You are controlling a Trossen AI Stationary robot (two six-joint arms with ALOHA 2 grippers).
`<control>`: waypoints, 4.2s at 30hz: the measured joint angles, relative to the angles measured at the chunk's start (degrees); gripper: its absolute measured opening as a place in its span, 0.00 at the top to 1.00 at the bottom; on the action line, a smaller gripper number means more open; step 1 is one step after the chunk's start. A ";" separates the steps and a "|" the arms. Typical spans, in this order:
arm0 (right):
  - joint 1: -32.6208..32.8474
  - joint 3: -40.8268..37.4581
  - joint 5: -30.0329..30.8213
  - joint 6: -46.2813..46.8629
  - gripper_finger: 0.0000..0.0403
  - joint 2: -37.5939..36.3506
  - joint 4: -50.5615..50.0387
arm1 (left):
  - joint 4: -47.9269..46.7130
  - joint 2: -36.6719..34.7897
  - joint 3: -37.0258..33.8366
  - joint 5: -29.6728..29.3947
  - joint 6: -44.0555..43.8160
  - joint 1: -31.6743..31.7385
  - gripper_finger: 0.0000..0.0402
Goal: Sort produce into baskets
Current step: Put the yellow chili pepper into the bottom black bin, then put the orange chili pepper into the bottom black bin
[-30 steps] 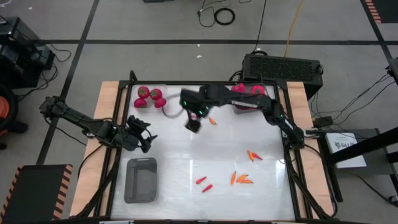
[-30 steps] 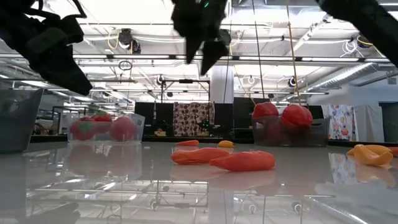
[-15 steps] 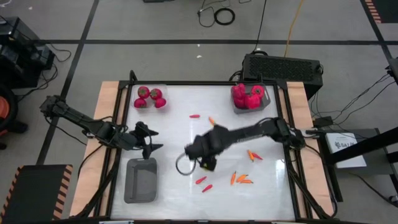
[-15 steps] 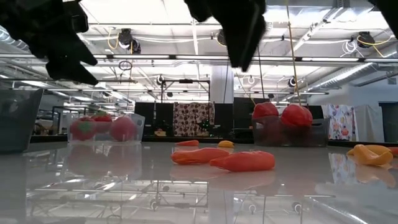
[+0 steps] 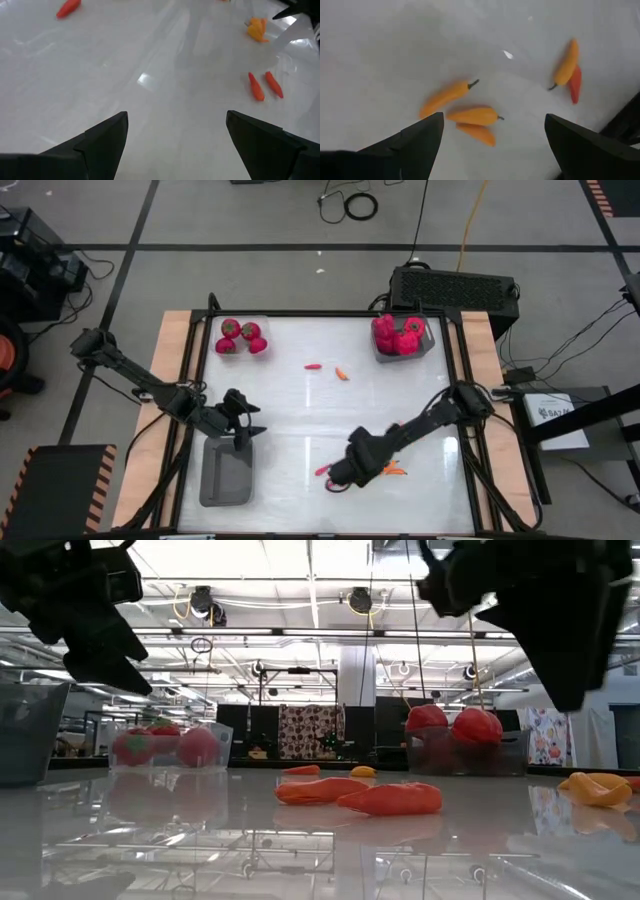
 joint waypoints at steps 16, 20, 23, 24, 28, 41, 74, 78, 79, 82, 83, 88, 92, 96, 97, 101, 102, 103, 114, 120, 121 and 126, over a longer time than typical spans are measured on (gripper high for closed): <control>4.92 -21.80 9.38 17.53 0.16 -6.66 30.19 | 4.01 4.55 0.00 0.00 0.01 -0.13 0.15; 5.00 -22.95 9.23 18.41 0.20 -6.66 30.31 | 3.93 4.55 0.00 -0.24 0.56 -0.13 0.15; 5.37 -23.07 8.92 18.80 0.28 -6.66 30.29 | 3.85 4.55 0.00 -1.48 3.32 -0.11 0.15; 5.41 -23.06 8.92 18.71 0.31 -6.66 30.29 | 3.76 4.55 0.00 -2.57 4.92 -0.11 0.15; 5.35 -23.06 8.87 18.32 0.48 -6.65 30.42 | -1.51 3.22 0.00 -12.53 5.24 -0.10 0.15; 7.28 -22.95 8.07 15.61 0.96 -6.61 30.73 | -40.63 -6.83 -0.04 -18.67 -19.48 -0.11 0.15; -7.96 10.14 14.88 -61.55 0.95 23.40 111.94 | -38.72 -2.64 -0.04 -27.78 -16.32 -0.11 0.15; -7.96 22.30 14.83 -67.58 0.92 28.71 100.65 | -38.72 -2.64 -0.04 -27.75 -16.32 -0.11 0.15; -7.96 24.95 14.96 -68.76 0.91 29.70 98.17 | -38.74 -2.65 -0.04 -27.74 -16.32 -0.11 0.15; -7.96 30.28 15.16 -70.38 0.87 31.07 92.32 | -38.72 -2.66 -0.04 -27.74 -16.32 -0.11 0.15; -7.96 31.03 15.17 -70.40 0.85 31.11 91.18 | -38.70 -2.66 -0.04 -27.74 -16.32 -0.11 0.15; -8.02 31.17 15.21 -70.35 0.74 31.20 90.44 | -38.64 -2.66 -0.04 -27.61 -16.34 -0.11 0.15; -8.02 31.17 15.24 -70.31 0.67 31.18 89.97 | -38.63 -2.66 -0.04 -27.56 -16.34 -0.11 0.15; -7.93 31.12 15.19 -70.59 0.62 29.87 86.88 | -38.61 -2.65 -0.04 -27.56 -16.34 -0.11 0.15; -7.87 31.10 15.19 -70.66 0.61 29.05 85.64 | -38.61 -2.65 -0.04 -27.53 -16.34 -0.11 0.15; -7.51 31.19 15.22 -69.80 0.60 24.79 76.71 | -37.60 -2.66 -0.04 -26.74 -16.34 -0.11 0.15; -7.43 31.19 15.22 -69.54 0.60 23.90 73.62 | -36.77 -2.64 -0.04 -26.26 -16.01 -0.11 0.15; -7.31 31.19 15.24 -68.77 0.60 23.00 70.63 | -35.91 -2.66 -0.04 -25.70 -14.72 -0.13 0.15; -4.15 31.18 14.97 -56.48 0.60 14.44 40.40 | -9.47 -2.54 -0.07 -21.36 11.60 -0.13 0.15; -1.16 31.14 14.93 -50.12 0.60 13.28 32.18 | 3.50 -0.36 -0.07 -14.34 23.40 -0.22 0.15; -0.61 31.14 14.90 -49.46 0.60 13.28 30.84 | 4.97 0.25 -0.07 -13.17 24.57 -0.22 0.15; 1.44 31.14 11.42 -46.21 0.60 13.34 26.07 | 8.90 3.26 -0.07 -10.97 27.56 -0.22 0.15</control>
